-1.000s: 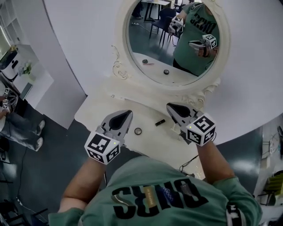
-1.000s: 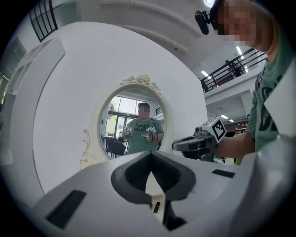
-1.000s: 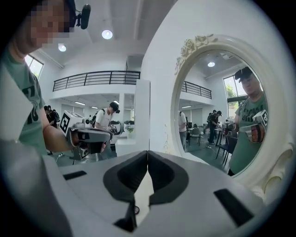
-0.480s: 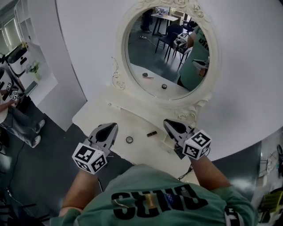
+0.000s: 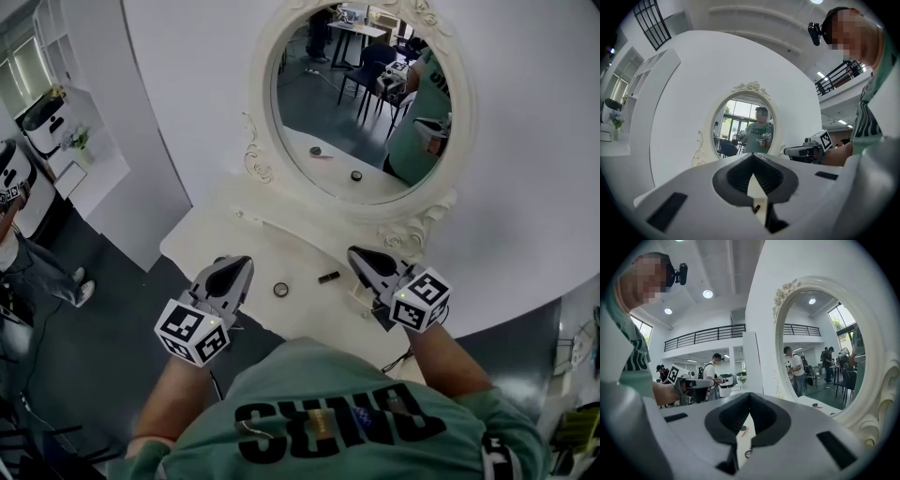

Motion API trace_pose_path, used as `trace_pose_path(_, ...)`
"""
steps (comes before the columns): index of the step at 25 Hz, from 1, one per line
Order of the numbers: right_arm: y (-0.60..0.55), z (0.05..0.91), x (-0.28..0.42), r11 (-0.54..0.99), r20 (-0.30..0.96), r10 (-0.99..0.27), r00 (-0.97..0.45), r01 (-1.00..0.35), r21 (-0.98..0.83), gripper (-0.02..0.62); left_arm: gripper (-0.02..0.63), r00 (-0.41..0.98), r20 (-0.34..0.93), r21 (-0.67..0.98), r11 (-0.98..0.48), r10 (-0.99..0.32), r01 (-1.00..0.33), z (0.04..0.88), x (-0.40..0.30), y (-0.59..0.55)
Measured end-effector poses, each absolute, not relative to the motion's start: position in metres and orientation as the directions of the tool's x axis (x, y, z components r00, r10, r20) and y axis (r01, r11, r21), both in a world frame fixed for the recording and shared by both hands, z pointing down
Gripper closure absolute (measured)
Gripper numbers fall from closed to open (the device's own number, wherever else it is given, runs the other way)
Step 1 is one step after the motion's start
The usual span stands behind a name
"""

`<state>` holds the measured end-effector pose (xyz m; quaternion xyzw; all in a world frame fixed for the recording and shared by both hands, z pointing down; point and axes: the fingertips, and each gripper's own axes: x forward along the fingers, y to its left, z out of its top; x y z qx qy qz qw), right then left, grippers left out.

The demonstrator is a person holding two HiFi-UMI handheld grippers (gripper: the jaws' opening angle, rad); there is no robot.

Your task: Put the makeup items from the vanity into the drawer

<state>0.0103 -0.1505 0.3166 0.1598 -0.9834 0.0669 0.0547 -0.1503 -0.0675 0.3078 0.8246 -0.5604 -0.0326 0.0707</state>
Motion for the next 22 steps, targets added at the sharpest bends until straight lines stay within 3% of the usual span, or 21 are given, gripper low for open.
trace_pose_path(22, -0.1497, 0.3218, 0.0061, 0.949, 0.175, -0.299, -0.938, -0.312, -0.051, 0.586, 0.598, 0.395, 0.021, 0.17, -0.386, -0.919, -0.907, 0.3136, -0.1446, -0.0749)
